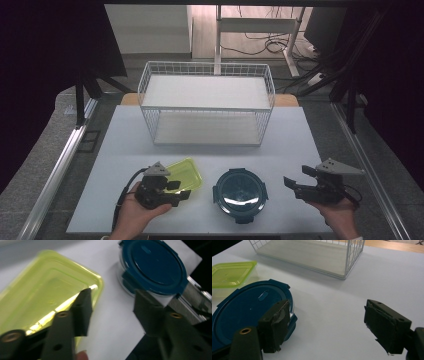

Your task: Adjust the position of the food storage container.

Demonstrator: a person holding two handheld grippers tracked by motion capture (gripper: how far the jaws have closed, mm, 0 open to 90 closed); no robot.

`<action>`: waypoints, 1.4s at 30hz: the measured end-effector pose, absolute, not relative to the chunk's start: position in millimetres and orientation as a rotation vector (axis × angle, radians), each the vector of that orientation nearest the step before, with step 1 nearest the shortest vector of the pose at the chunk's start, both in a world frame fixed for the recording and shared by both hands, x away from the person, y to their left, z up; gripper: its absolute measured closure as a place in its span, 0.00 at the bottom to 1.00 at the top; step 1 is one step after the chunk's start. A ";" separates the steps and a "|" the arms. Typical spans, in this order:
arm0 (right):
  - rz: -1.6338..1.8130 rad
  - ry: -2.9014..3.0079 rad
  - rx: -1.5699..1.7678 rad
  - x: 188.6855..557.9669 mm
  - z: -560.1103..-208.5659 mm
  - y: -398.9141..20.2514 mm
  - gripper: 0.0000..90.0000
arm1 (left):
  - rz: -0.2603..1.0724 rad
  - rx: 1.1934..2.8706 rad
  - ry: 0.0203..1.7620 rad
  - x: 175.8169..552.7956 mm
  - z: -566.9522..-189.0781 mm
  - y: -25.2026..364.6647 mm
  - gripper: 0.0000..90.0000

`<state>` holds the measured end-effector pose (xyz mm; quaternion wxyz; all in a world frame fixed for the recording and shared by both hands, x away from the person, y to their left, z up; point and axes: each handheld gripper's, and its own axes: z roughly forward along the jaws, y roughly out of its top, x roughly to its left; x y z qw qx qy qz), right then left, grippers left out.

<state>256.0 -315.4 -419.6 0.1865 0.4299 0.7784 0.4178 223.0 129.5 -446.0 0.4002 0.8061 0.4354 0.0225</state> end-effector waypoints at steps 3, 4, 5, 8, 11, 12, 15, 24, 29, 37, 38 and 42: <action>1.177 2.192 1.215 256.5 -419.9 -315.5 0.23 | 0.019 2.097 1.066 223.9 -451.3 112.5 0.69; 1.179 2.192 1.217 256.6 -420.0 -315.6 0.23 | 0.006 2.107 1.060 225.1 -453.6 107.0 0.74; 1.178 2.192 1.217 256.6 -420.1 -315.5 0.23 | -0.008 2.129 1.052 227.5 -456.2 102.8 0.79; 1.173 2.193 1.216 256.6 -420.6 -314.9 0.23 | -0.056 2.152 1.054 235.5 -465.5 87.6 0.96; 1.169 2.195 1.212 256.7 -421.2 -314.6 0.23 | -0.048 2.173 1.053 238.1 -467.8 80.0 0.99; 1.165 2.197 1.214 256.7 -421.6 -314.6 0.23 | -0.045 2.180 1.058 239.4 -468.8 76.7 0.99; 1.161 2.200 1.220 256.9 -422.9 -314.5 0.23 | -0.046 2.196 1.064 244.1 -473.2 68.8 1.00; 1.143 2.206 1.220 257.1 -425.7 -314.2 0.23 | -0.037 2.239 1.064 250.5 -480.7 51.6 1.00; 1.137 2.206 1.222 257.5 -426.1 -313.7 0.23 | -0.023 2.248 1.085 252.4 -482.9 48.9 1.00; 1.126 2.211 1.218 258.8 -426.9 -312.5 0.23 | -0.028 2.262 1.069 254.7 -483.4 38.1 1.00; 1.126 2.212 1.219 259.1 -427.2 -312.7 0.23 | -0.030 2.261 1.069 255.1 -483.5 36.7 1.00; 1.128 2.214 1.229 259.9 -428.8 -313.2 0.23 | -0.033 2.265 1.066 256.7 -483.0 31.6 1.00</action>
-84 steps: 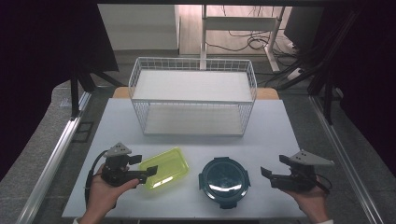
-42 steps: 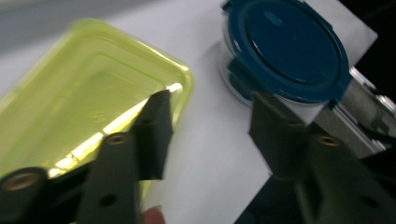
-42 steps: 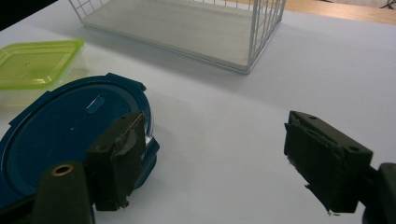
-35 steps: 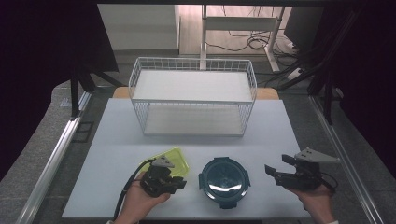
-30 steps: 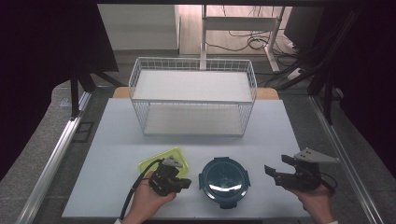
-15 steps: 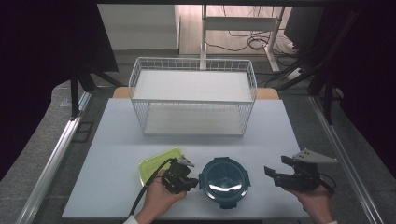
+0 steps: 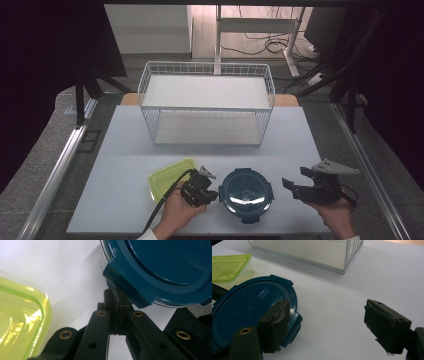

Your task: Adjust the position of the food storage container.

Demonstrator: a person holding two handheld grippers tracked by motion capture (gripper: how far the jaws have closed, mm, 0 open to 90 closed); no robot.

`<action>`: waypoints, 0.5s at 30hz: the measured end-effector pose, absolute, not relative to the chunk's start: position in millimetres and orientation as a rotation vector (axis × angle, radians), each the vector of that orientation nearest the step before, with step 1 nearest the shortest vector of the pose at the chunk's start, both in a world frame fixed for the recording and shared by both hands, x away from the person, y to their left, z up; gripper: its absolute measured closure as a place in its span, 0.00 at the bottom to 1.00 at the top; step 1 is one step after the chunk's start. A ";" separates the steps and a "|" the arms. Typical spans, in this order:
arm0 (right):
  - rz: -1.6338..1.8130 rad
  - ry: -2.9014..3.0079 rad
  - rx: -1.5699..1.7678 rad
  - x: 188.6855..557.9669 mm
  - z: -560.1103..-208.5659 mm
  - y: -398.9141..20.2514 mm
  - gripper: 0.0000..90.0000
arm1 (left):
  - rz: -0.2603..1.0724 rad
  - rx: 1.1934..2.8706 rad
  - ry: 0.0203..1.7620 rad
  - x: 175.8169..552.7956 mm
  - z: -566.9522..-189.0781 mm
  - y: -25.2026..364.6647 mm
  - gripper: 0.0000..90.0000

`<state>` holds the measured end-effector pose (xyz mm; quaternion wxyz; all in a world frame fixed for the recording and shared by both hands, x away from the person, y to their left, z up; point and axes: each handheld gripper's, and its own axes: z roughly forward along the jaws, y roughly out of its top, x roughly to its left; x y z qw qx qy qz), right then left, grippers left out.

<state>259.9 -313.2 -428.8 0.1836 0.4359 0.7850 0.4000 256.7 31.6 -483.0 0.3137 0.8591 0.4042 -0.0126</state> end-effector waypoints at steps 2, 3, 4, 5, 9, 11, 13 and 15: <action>1.126 2.217 1.229 260.2 -429.5 -313.5 0.23 | -0.036 2.268 1.055 258.0 -482.9 28.8 1.00; 1.126 2.218 1.231 260.3 -429.7 -313.4 0.23 | -0.037 2.267 1.051 258.5 -483.1 27.8 1.00; 1.126 2.219 1.231 260.3 -429.6 -313.4 0.23 | -0.039 2.266 1.050 258.7 -483.2 26.5 1.00; 1.129 2.219 1.234 260.3 -429.5 -313.2 0.23 | -0.043 2.264 1.051 258.9 -483.2 25.1 1.00; 1.129 2.222 1.234 260.2 -429.6 -312.8 0.23 | -0.049 2.259 1.043 259.7 -483.8 21.9 1.00; 1.124 2.227 1.229 260.1 -429.8 -312.5 0.23 | -0.059 2.257 1.039 260.8 -484.6 22.6 1.00; 1.124 2.230 1.227 260.1 -430.3 -312.7 0.23 | -0.085 2.243 1.037 263.2 -486.7 24.9 1.00; 1.136 2.230 1.238 260.0 -430.5 -313.3 0.23 | -0.098 2.228 1.036 264.4 -487.6 27.4 0.99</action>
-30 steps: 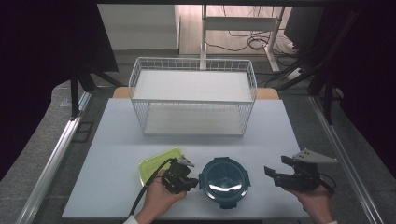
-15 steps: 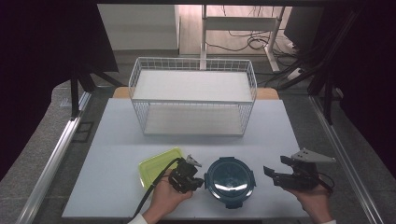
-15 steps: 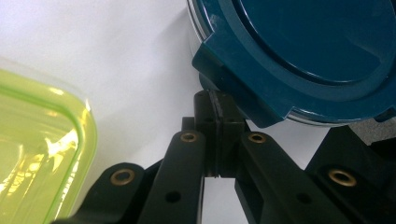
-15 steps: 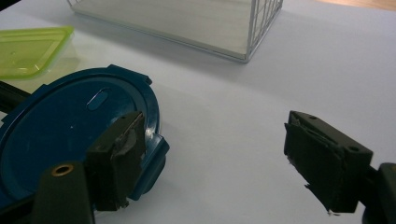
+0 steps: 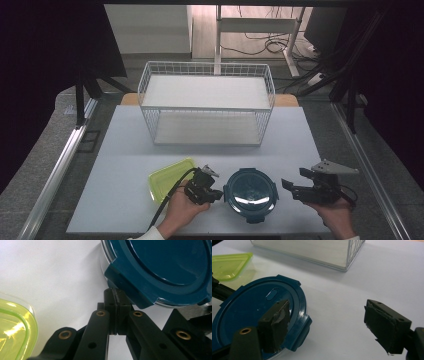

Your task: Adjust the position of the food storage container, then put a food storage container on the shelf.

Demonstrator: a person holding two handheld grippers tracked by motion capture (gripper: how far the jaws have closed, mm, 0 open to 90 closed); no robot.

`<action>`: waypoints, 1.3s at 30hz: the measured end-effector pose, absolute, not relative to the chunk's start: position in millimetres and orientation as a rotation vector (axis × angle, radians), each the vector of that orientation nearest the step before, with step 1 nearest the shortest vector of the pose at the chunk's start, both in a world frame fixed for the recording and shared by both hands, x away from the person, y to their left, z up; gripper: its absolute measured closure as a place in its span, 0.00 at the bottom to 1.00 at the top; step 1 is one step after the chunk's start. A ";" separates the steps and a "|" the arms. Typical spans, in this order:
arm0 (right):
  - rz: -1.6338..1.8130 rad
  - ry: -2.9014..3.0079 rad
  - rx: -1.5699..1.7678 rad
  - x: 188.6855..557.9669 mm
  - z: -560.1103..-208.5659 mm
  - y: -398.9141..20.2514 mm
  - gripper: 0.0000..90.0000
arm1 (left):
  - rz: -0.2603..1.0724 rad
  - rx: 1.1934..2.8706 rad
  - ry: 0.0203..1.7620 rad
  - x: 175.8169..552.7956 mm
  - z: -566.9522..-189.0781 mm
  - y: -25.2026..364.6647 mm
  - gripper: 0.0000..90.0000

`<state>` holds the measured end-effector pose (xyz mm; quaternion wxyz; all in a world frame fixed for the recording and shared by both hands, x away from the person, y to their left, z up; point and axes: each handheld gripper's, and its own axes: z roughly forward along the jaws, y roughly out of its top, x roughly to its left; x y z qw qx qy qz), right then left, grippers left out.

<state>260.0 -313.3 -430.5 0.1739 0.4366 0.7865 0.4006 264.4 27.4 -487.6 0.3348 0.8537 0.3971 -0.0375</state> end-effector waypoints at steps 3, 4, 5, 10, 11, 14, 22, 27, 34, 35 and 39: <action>1.141 2.229 1.239 258.5 -429.6 -313.7 0.23 | -0.071 2.221 1.029 261.7 -484.5 32.3 0.97; 1.140 2.229 1.236 258.0 -429.3 -313.7 0.23 | -0.064 2.210 1.042 259.5 -482.9 33.9 0.97; 1.142 2.229 1.236 257.5 -428.9 -313.6 0.22 | -0.055 2.204 1.039 258.0 -481.1 36.1 0.97; 1.167 2.241 1.212 254.9 -428.0 -310.6 0.19 | -0.040 2.137 1.046 248.5 -467.8 46.3 0.73; 1.173 2.251 1.206 254.2 -427.9 -309.1 0.18 | -0.041 2.115 1.053 247.3 -465.2 47.6 0.66; 1.194 2.264 1.199 251.6 -429.0 -304.2 0.15 | -0.040 2.073 1.059 244.0 -458.1 49.4 0.46; 1.227 2.330 1.252 251.2 -429.6 -300.6 0.16 | -0.101 2.005 1.079 242.8 -454.5 49.9 0.21; 1.222 2.337 1.262 253.4 -429.4 -300.3 0.16 | -0.117 1.984 1.088 243.5 -455.1 54.0 0.20; 1.205 2.349 1.273 255.8 -429.4 -300.7 0.16 | -0.099 1.967 1.114 244.4 -455.6 57.9 0.20; 1.205 2.350 1.275 255.9 -429.3 -300.9 0.16 | -0.096 1.963 1.119 244.7 -456.0 58.0 0.19; 1.232 2.378 1.312 256.5 -428.4 -301.6 0.15 | -0.098 1.935 1.140 245.1 -457.6 55.6 0.14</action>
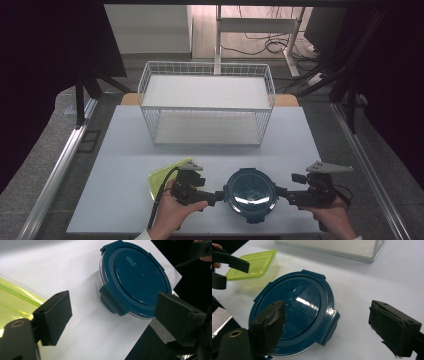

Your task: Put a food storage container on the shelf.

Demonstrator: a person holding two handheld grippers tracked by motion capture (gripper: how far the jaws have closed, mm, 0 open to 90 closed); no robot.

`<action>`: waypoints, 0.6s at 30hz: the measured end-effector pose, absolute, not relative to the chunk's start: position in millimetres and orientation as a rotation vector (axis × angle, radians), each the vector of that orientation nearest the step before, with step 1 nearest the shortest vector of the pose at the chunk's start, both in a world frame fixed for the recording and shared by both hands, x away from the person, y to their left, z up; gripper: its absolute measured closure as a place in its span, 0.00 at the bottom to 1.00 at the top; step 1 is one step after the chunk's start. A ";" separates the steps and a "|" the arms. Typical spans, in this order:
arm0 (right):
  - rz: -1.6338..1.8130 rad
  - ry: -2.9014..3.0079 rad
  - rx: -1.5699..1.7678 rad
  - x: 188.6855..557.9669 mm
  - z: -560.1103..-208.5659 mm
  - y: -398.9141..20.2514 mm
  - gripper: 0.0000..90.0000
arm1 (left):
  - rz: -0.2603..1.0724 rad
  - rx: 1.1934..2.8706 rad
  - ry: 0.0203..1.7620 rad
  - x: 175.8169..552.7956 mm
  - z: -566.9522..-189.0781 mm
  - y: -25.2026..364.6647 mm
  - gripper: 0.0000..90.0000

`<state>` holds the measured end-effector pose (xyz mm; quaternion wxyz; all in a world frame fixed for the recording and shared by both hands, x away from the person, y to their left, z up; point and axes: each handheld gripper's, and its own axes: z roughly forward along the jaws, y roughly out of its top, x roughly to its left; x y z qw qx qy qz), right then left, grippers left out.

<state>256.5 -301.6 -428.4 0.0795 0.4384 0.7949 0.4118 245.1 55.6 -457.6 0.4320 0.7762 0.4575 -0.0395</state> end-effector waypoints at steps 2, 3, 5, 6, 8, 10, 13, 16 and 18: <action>1.247 2.397 1.333 257.1 -428.4 -301.1 0.14 | -0.108 1.898 1.156 244.4 -459.2 51.6 0.12; 1.247 2.397 1.333 257.1 -428.4 -301.1 0.14 | -0.108 1.898 1.156 244.4 -459.2 51.6 0.12; 1.251 2.409 1.344 257.8 -429.1 -300.4 0.14 | -0.126 1.878 1.164 244.1 -460.4 48.0 0.12; 1.247 2.418 1.351 258.0 -429.3 -300.1 0.13 | -0.133 1.864 1.167 244.0 -461.1 45.9 0.12; 1.257 2.437 1.385 258.9 -431.1 -299.9 0.13 | -0.160 1.843 1.176 244.3 -463.6 40.4 0.11; 1.270 2.440 1.399 259.8 -432.4 -300.4 0.13 | -0.169 1.836 1.181 244.5 -464.9 38.7 0.11; 1.296 2.446 1.447 262.6 -436.9 -302.4 0.13 | -0.211 1.829 1.202 247.9 -472.1 34.0 0.11; 1.303 2.459 1.466 264.4 -440.3 -301.9 0.13 | -0.239 1.822 1.216 251.1 -476.6 31.3 0.11; 1.294 2.470 1.474 265.2 -442.7 -300.3 0.13 | -0.252 1.812 1.227 254.0 -479.5 30.0 0.11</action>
